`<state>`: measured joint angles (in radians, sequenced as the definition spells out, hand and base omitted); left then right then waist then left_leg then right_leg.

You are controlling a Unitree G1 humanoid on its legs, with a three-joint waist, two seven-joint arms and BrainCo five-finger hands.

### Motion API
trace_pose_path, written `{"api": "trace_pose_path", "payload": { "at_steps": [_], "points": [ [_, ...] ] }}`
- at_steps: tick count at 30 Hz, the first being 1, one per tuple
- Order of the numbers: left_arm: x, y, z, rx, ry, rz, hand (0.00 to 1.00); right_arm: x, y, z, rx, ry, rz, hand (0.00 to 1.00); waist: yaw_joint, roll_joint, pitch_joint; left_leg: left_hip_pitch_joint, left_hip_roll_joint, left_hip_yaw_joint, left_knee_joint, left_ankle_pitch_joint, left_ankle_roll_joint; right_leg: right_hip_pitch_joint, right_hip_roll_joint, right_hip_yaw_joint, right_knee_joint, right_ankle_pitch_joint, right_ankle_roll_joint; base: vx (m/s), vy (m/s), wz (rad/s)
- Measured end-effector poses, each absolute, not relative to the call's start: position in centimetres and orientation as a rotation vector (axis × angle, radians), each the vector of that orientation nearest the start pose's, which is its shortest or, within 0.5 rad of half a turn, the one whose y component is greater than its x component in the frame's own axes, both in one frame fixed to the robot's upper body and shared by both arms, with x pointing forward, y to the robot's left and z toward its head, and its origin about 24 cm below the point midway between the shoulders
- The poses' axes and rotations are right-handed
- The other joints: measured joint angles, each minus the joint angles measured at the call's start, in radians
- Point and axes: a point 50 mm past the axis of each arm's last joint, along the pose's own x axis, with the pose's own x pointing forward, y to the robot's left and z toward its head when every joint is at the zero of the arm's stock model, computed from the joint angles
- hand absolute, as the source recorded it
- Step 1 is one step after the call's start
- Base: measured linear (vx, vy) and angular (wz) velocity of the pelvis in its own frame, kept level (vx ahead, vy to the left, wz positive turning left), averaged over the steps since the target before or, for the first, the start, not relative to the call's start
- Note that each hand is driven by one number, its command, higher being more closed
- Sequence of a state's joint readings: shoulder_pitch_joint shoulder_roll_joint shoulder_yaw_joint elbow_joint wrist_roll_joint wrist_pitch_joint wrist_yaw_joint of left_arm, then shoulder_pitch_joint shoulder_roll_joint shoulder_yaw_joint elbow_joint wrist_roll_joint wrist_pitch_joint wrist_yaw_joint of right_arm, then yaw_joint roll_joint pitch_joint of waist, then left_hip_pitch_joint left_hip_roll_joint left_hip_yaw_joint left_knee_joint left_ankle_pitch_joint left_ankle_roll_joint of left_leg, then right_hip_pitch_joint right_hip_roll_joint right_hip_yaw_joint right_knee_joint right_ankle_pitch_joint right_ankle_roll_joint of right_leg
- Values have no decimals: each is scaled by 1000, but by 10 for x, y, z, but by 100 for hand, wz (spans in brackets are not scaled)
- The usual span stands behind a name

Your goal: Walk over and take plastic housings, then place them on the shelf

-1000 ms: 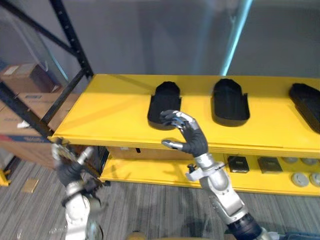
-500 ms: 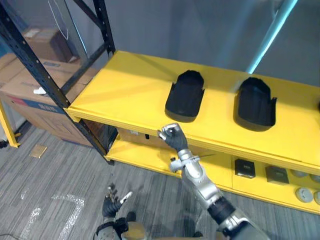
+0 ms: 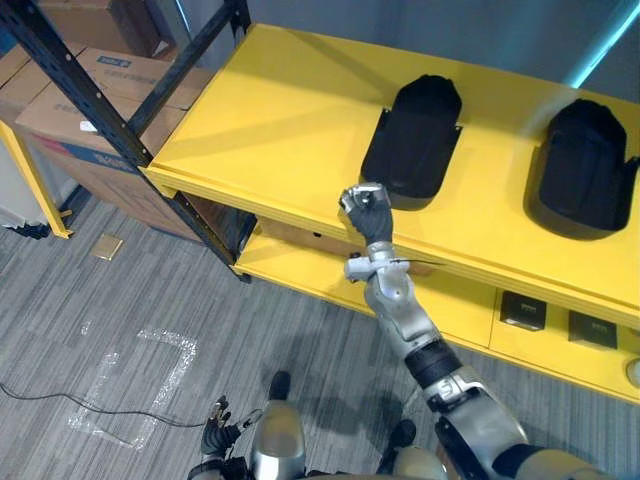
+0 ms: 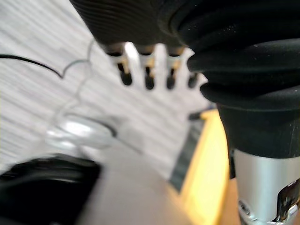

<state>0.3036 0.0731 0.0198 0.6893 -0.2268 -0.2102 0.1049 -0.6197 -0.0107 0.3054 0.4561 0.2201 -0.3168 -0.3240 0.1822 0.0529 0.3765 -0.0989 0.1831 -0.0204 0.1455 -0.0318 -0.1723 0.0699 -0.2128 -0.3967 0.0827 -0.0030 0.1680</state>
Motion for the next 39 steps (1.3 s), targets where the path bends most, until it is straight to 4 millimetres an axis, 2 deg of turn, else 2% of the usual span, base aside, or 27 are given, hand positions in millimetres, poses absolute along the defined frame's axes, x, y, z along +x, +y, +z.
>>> {"api": "trace_pose_path", "payload": {
  "at_steps": [6, 12, 18, 24, 28, 38, 39],
  "points": [
    [90, 198, -133, -110, 777, 352, 0, 347, -65, 130, 135, -342, 44, 100, -3, 6, 8, 8, -4, 4, 1, 1, 0, 2, -6, 5, 7, -1, 1, -2, 1, -2],
    [97, 197, -131, -134, 749, 359, 0, 358, -70, 145, 55, -388, 3, 100, -6, 15, 49, 11, -8, 8, -1, 3, 1, -3, -13, 10, 21, -5, 5, -2, 1, -1],
    [97, 195, -131, -138, 750, 351, 0, 369, -78, 153, -43, -411, -54, 100, -2, 20, 52, 8, -12, 7, -2, 4, 2, -13, -20, 12, 36, -14, 6, 0, 0, 0],
    [100, 191, -131, -165, 746, 355, 0, 379, -93, 172, -93, -455, -89, 100, -3, 42, 77, 3, -28, 4, -7, 12, 10, -35, -44, 11, 81, -35, 13, -7, 5, 4],
    [100, 191, -131, -170, 745, 348, 0, 380, -99, 174, -107, -464, -101, 100, -2, 43, 77, 0, -35, 2, -8, 14, 11, -38, -52, 10, 86, -36, 13, 1, 0, 3],
    [101, 190, -130, -168, 732, 321, 0, 378, -97, 171, -117, -491, -84, 100, -6, 42, 77, 14, -30, 11, -22, 18, 8, -38, -49, 17, 90, -39, 12, -4, -4, -2],
    [102, 190, -130, -165, 728, 317, 0, 370, -93, 172, -94, -526, -60, 0, -6, 38, 80, 32, -27, 24, -40, 22, 7, -36, -45, 26, 84, -37, 13, 9, -22, -18]
  ]
}}
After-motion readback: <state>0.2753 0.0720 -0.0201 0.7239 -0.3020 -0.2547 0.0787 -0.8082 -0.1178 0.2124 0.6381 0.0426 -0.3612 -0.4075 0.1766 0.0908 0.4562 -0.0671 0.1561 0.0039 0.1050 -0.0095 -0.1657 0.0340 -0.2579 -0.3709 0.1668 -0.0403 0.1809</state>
